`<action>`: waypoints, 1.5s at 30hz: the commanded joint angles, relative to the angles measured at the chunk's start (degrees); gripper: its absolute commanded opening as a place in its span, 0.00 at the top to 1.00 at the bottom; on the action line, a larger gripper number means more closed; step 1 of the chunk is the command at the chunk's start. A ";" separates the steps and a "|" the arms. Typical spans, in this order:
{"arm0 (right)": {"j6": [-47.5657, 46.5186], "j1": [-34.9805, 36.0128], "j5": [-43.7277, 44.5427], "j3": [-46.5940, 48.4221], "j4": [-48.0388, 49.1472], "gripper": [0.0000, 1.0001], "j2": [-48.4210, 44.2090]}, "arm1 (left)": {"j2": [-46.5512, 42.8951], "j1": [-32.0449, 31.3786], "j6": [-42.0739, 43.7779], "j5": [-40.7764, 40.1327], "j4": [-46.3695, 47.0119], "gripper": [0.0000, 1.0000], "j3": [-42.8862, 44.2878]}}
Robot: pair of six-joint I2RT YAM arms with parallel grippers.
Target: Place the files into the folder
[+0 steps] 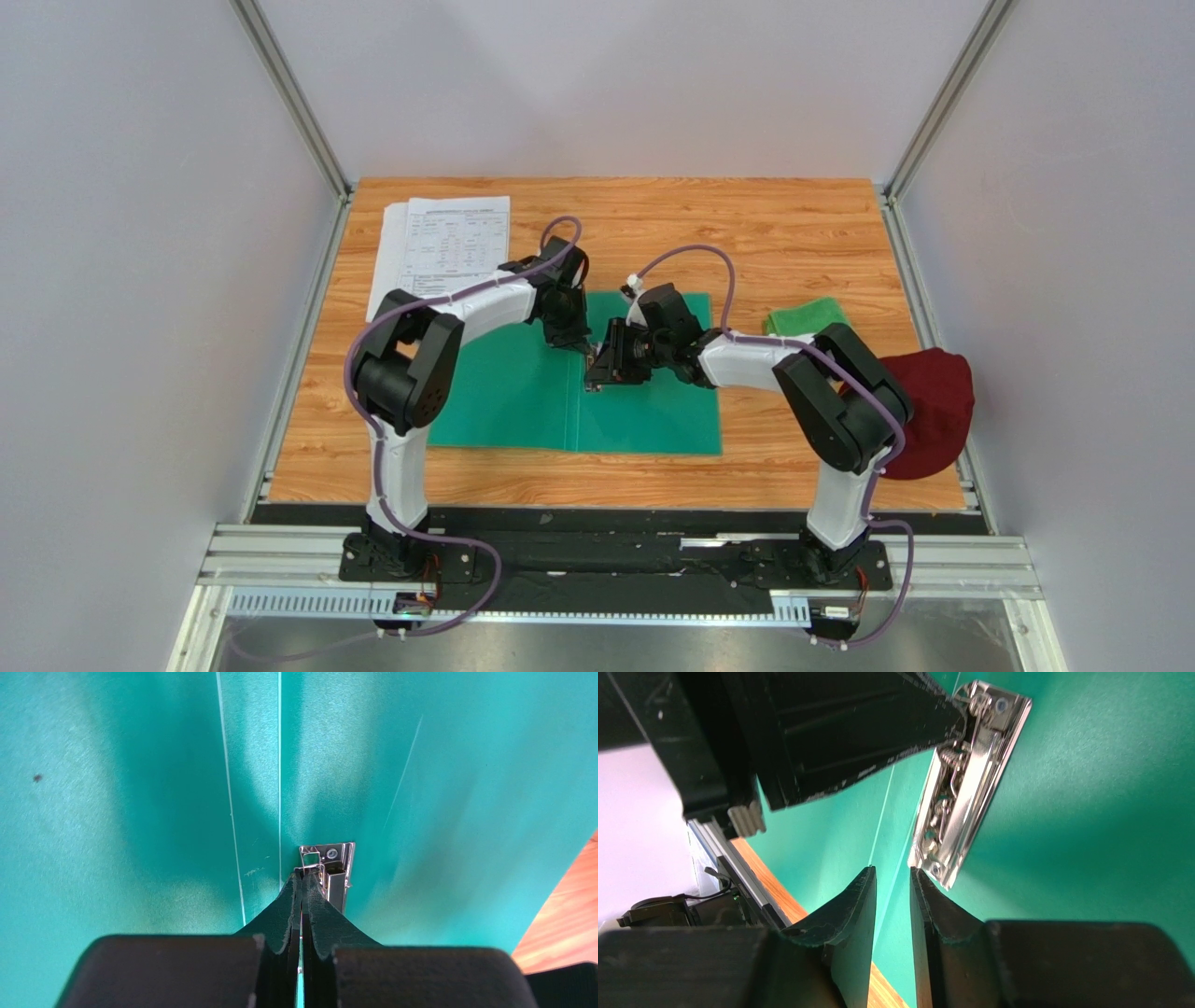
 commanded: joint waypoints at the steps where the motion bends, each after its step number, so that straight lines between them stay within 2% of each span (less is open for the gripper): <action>1: -0.50 0.10 -0.60 -0.24 2.79 0.73 0.26 | -0.27 -0.46 -7.76 -0.70 -4.30 1.00 -5.69; 11: -3.14 0.71 2.82 -1.56 -0.81 0.72 -0.27 | -2.56 -0.46 -10.40 -2.02 -3.51 1.00 -7.80; 18: -1.56 1.50 1.33 -2.70 2.43 0.73 1.32 | -3.09 -0.46 -11.63 -1.23 -2.27 1.00 -9.21; 23: -1.64 1.50 2.56 -4.20 2.18 0.78 -0.44 | -3.26 -0.46 -11.55 -1.49 -2.01 1.00 -9.47; 26: -2.34 1.50 3.09 -3.42 1.13 0.85 0.43 | -3.09 -0.46 -11.46 -0.79 -1.48 1.00 -9.56; 30: -2.96 1.50 3.88 -1.57 -1.07 0.99 2.19 | -2.91 -0.46 -10.76 -0.35 -1.48 1.00 -9.56; 36: -3.84 1.68 6.42 -0.51 -4.15 1.00 3.34 | -2.82 -0.46 -10.14 0.09 -1.31 1.00 -10.09; 37: -4.01 1.77 8.61 -0.25 -5.02 1.00 3.42 | -2.82 -0.46 -9.96 0.27 -1.13 1.00 -10.35; 39: -4.19 2.82 13.96 1.42 -12.74 1.00 4.21 | -2.74 -0.54 -9.44 1.14 -0.52 1.00 -10.44; 43: -4.37 6.07 31.87 8.61 -27.42 1.00 8.69 | -1.42 -0.55 -5.67 2.55 -0.60 1.00 -9.30; 45: -3.76 7.65 36.47 10.12 -33.58 1.00 12.03 | -0.63 -0.55 -4.17 3.95 -1.13 1.00 -8.86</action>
